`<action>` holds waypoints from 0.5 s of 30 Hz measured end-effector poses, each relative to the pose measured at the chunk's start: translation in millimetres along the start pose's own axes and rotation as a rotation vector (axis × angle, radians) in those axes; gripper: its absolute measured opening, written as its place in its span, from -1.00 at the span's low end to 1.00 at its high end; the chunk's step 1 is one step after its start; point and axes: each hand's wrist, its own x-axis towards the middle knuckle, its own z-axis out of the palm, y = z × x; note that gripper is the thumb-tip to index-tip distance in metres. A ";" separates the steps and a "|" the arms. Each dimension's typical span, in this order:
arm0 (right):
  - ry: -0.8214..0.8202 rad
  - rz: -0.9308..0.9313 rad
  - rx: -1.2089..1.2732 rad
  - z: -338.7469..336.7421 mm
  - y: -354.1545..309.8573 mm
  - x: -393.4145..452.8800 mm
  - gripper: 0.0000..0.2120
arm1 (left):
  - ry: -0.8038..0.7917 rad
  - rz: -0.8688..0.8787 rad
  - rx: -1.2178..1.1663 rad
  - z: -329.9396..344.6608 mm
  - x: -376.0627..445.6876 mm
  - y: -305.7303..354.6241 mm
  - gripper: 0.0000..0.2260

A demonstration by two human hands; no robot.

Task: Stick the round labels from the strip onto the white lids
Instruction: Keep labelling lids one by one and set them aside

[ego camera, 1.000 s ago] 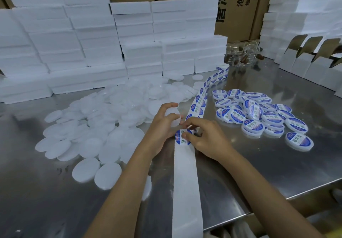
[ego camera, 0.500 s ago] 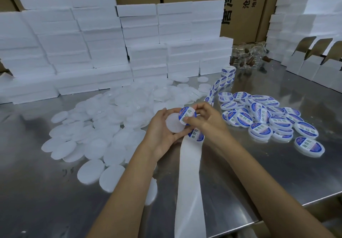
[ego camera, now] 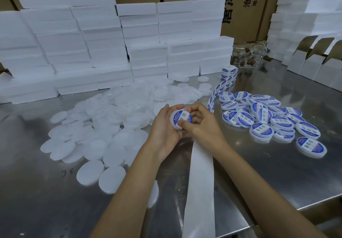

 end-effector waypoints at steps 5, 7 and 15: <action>0.006 0.000 -0.003 -0.8 -1.2 -0.3 -0.69 | 0.012 0.002 0.021 2.2 -0.8 -0.8 -0.59; 0.005 -0.002 -0.015 -0.6 -1.7 -0.8 -0.70 | 0.014 0.004 0.033 3.4 -1.2 -1.2 -0.59; 0.048 -0.051 -0.119 0.3 0.1 -6.3 -0.73 | 0.001 0.030 0.081 7.7 -1.5 -3.3 -0.64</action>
